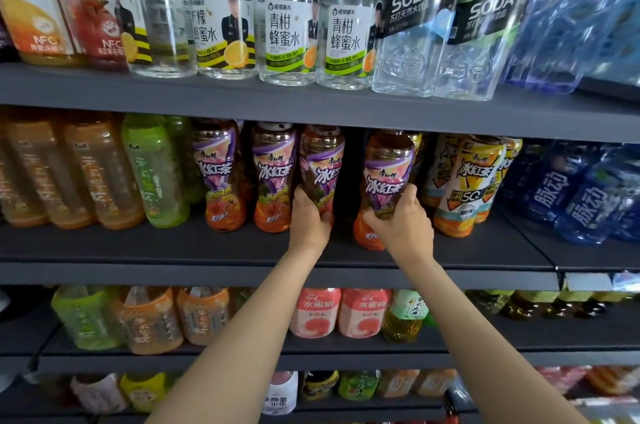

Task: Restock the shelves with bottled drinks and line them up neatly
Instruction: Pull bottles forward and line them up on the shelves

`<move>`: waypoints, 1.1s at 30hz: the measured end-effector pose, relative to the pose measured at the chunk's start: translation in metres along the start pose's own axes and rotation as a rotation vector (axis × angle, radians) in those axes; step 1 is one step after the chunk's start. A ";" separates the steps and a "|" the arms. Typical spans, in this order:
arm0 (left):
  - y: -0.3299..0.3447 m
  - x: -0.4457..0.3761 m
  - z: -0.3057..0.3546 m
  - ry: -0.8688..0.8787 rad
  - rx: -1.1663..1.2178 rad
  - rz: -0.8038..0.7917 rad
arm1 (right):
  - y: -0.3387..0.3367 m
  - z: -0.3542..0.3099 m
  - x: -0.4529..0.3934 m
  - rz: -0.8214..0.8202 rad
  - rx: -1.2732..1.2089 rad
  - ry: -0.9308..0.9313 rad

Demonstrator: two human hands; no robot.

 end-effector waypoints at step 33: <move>-0.063 0.034 -0.015 0.137 -0.123 -0.168 | 0.058 -0.055 0.022 -0.198 -0.298 -0.156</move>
Point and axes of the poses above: each hand's wrist, its own x-axis away from the middle knuckle, its own y-axis out of the palm, z = x × y, the point moved 4 cm from there along -x, towards the middle knuckle, and after that the axes turned 6 degrees about x, right-handed, at the moved point
